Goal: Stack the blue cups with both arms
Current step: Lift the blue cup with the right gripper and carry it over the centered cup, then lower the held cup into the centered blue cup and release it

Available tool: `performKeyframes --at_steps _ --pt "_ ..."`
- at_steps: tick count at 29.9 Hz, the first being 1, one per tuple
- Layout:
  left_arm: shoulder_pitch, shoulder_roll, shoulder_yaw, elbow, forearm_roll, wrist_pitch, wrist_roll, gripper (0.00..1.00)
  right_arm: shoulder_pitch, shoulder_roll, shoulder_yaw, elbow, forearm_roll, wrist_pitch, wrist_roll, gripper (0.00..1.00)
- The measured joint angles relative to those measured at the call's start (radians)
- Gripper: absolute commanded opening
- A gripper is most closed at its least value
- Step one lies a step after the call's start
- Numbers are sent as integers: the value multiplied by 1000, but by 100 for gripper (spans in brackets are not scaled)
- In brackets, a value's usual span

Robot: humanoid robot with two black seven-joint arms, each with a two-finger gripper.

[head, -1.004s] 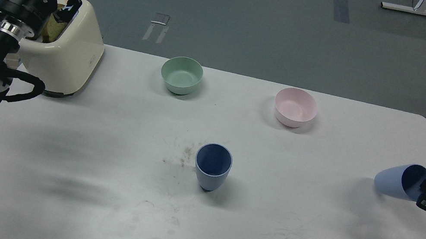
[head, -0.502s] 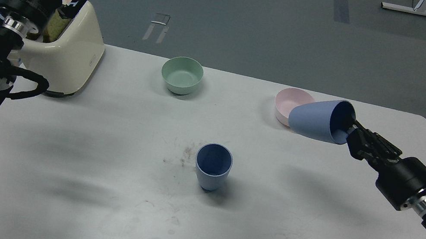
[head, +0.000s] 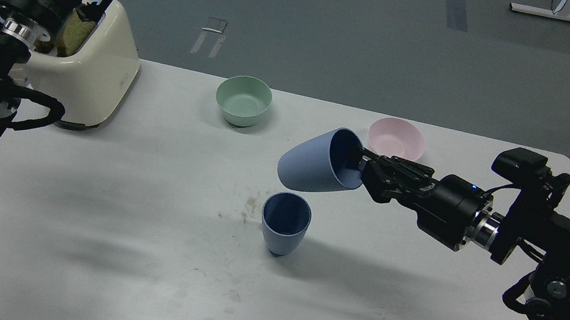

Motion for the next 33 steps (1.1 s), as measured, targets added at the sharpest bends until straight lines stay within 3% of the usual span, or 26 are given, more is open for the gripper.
performKeyframes --at_steps 21,27,33 --pt "-23 -10 3 0 3 1 3 98 158 -74 -86 0 0 0 -31 0" --pt "-31 -12 6 0 4 9 4 98 157 -95 -147 15 0 0 -82 0" --pt "-38 -3 23 0 4 9 4 98 163 -102 -199 16 -4 0 -103 0"
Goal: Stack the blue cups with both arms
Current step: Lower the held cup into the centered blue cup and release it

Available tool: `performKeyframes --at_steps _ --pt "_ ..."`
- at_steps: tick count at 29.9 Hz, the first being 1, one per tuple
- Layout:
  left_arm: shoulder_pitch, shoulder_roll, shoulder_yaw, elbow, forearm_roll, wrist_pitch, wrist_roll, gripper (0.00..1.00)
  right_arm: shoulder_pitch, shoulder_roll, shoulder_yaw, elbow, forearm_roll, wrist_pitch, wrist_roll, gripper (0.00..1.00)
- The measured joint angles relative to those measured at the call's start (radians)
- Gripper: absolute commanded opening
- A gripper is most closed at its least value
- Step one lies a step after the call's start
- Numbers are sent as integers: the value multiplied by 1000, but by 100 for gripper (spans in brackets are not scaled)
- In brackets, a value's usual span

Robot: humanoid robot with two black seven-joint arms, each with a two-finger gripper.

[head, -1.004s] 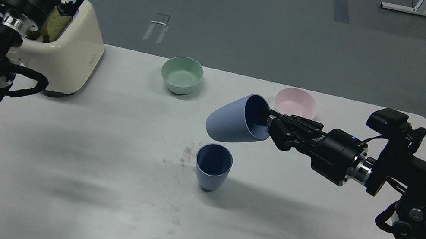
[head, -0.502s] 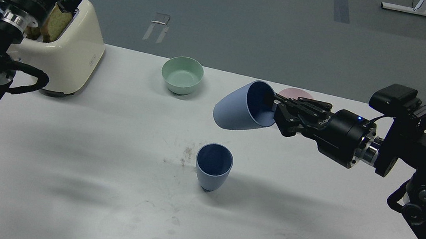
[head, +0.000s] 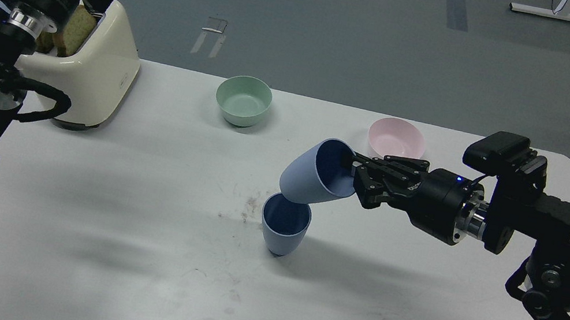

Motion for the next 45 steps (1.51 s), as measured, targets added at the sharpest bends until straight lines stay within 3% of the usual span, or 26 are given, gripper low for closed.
performKeyframes --at_steps 29,45 --pt "-4 1 3 0 0 -2 -1 98 23 1 -73 -2 -5 0 -12 0" --pt "-5 1 3 0 -1 -4 -1 98 10 1 -78 -7 -2 0 -10 6"
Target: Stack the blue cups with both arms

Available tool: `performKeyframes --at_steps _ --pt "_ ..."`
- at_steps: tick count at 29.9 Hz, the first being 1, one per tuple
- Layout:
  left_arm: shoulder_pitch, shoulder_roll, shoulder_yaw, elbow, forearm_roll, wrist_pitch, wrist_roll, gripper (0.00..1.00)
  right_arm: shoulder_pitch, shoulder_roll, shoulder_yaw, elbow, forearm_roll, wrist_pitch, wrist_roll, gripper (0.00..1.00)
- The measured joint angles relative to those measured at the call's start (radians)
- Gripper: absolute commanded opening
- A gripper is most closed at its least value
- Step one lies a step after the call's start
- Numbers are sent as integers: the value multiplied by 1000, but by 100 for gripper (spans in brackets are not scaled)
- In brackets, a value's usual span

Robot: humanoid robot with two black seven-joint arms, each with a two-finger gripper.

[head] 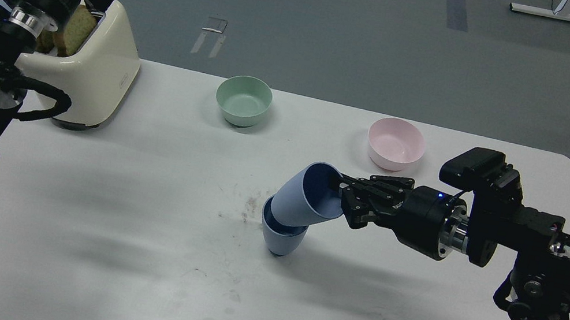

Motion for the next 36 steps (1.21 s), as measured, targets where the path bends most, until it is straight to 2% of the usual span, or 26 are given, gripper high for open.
performKeyframes --at_steps 6,22,29,30,31,32,34,35,36 --pt "0 0 -1 0 0 0 -1 98 3 -1 0 -2 -3 0 0 18" --pt "-4 1 -1 1 0 0 0 98 -6 2 -1 -2 -1 0 -1 21" --pt "-5 1 -1 2 0 0 0 98 -1 16 12 4 0 0 0 32" --pt "-4 1 -1 2 0 0 0 98 1 17 16 4 0 0 0 35" --pt "-5 1 -1 2 0 0 0 98 2 20 22 4 0 0 0 42" --pt "-6 1 -1 2 0 0 0 98 3 22 32 4 0 0 0 57" --pt "-8 2 -1 2 0 0 0 98 3 30 76 4 1 0 0 76" --pt "-8 3 -1 2 0 0 0 98 1 39 114 2 3 0 0 94" --pt "-9 3 -1 2 0 0 0 98 -1 50 153 -2 6 0 0 97"
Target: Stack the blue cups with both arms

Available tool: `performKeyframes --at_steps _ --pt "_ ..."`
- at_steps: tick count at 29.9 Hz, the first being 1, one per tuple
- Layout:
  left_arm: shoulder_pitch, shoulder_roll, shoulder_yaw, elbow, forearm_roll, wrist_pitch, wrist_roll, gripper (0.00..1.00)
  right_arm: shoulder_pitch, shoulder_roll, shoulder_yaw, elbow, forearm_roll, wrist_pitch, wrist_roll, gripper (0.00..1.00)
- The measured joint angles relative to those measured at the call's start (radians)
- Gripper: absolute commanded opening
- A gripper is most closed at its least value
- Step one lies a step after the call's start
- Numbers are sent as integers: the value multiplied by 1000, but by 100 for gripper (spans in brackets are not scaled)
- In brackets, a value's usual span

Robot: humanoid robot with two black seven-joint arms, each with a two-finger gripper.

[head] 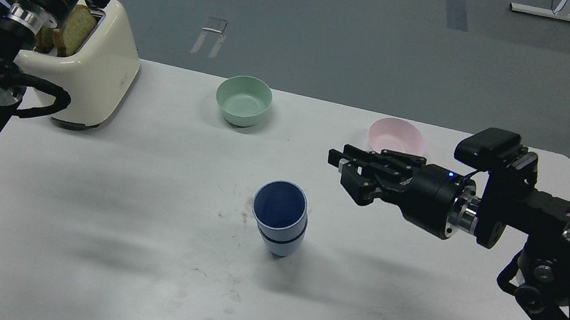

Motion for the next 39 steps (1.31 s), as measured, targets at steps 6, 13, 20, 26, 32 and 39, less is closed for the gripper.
performKeyframes --at_steps 6,13,20,26,32,39 --pt "-1 1 0 0 0 0 0 98 0 155 334 -59 10 0 2 98" --pt "-1 9 1 0 0 -2 -1 98 24 296 734 -196 133 0 7 100" --pt "7 5 2 0 0 -5 -3 98 37 276 845 -324 366 0 11 100" --pt "7 -3 1 0 -2 -7 -7 98 39 222 856 -482 636 0 11 100" --pt "4 11 -14 1 -14 -36 -5 98 38 176 869 -660 990 0 13 100" --pt "-9 20 -16 14 -5 -67 51 98 27 170 878 -774 1207 0 13 100"
